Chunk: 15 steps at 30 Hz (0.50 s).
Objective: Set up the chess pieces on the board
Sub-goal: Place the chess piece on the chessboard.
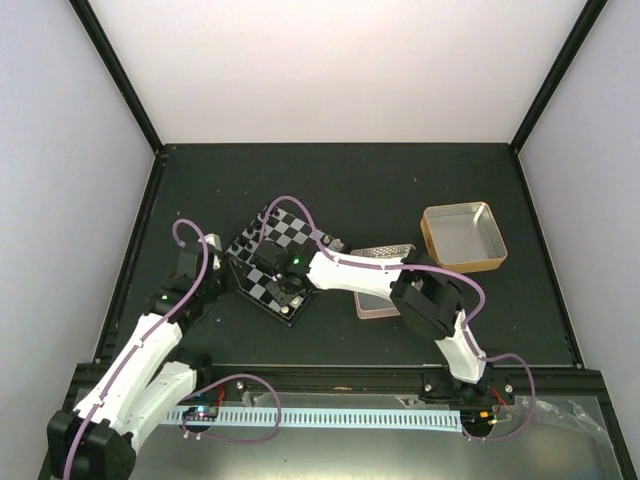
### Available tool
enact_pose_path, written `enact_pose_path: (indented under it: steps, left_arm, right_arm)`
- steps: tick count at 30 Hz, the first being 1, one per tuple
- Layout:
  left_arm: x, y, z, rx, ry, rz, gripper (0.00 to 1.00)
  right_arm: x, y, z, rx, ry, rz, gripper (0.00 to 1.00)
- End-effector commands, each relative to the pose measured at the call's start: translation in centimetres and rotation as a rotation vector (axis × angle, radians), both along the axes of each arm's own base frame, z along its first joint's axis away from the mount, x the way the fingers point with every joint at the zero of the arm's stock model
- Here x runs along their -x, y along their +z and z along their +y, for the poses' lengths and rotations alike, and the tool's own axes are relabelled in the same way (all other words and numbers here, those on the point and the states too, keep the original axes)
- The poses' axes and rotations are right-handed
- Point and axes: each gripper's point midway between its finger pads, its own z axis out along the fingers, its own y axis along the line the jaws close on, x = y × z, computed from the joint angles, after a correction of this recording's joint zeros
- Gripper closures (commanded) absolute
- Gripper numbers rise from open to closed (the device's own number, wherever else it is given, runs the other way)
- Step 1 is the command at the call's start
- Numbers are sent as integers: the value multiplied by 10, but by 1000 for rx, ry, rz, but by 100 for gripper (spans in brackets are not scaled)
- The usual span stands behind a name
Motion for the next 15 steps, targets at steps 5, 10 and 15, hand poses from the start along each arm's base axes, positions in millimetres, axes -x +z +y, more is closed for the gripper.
enact_pose_path:
  steps: [5, 10, 15]
  left_arm:
    - [-2, 6, 2, 18, 20, -23, 47]
    - [-2, 5, 1, 19, 18, -22, 47]
    - [-2, 6, 1, 22, 14, -22, 47]
  right_arm:
    - [-2, -11, 4, 7, 0, 32, 93]
    - [-1, -16, 3, 21, 1, 39, 91]
    - [-2, -12, 2, 18, -2, 33, 83]
